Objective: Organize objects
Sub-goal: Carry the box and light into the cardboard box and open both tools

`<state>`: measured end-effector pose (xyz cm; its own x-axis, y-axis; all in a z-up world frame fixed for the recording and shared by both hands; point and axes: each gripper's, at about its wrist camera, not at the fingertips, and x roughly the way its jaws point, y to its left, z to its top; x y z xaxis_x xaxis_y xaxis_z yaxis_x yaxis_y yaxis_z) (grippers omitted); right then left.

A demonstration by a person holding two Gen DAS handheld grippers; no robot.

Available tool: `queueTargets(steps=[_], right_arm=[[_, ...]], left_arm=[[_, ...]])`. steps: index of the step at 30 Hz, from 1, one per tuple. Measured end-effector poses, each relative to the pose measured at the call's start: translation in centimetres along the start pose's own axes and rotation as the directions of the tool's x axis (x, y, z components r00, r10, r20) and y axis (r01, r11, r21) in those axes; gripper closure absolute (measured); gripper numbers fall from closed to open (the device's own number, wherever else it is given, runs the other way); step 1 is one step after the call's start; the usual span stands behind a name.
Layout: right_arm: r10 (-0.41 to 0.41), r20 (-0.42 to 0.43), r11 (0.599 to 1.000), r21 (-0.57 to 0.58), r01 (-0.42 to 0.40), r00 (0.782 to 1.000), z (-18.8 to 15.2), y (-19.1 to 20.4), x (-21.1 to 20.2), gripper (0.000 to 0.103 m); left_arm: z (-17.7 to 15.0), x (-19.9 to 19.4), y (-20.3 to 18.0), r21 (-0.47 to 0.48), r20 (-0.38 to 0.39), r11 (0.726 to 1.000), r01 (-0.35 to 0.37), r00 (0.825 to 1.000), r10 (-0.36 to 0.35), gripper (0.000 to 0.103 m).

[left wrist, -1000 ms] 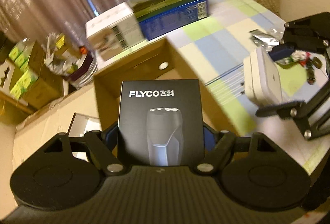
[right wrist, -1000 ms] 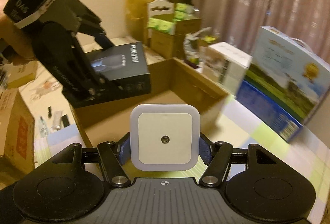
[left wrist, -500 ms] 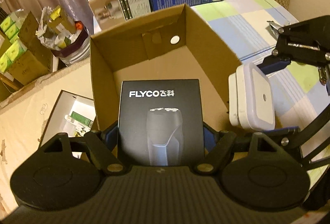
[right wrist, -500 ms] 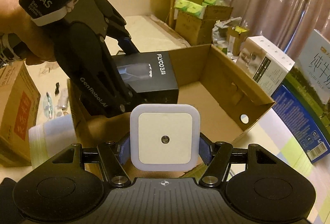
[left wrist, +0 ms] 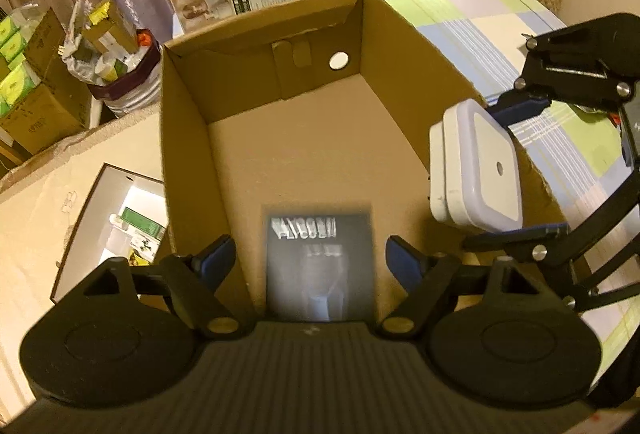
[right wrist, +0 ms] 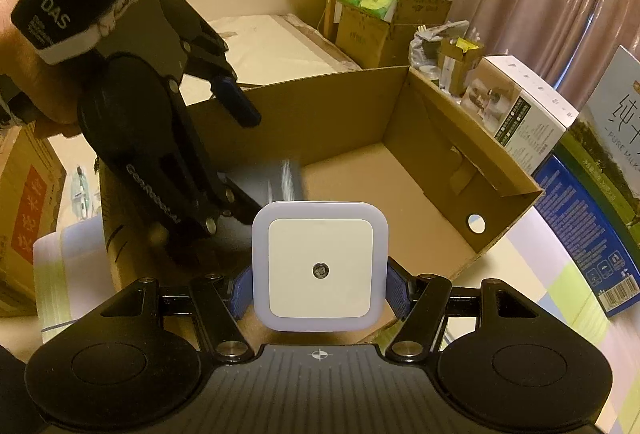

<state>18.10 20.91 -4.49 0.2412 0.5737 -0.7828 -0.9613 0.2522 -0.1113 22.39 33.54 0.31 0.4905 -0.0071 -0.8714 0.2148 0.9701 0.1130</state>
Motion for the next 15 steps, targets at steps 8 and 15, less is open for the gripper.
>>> queueTargets(steps=[8,15], right_arm=[[0.008,-0.001,1.0,-0.009,-0.008,1.0,0.1,0.2,0.3,0.041],[0.03,0.056,0.999,-0.032,-0.029,0.998,0.1,0.6,0.1,0.04]], left_arm=[[0.2,-1.6,0.6,0.011,0.026,1.0,-0.021,0.999,0.021,0.023],[-0.1,-2.5,0.6,0.022,0.042,0.999,-0.042,0.998,0.041,0.021]])
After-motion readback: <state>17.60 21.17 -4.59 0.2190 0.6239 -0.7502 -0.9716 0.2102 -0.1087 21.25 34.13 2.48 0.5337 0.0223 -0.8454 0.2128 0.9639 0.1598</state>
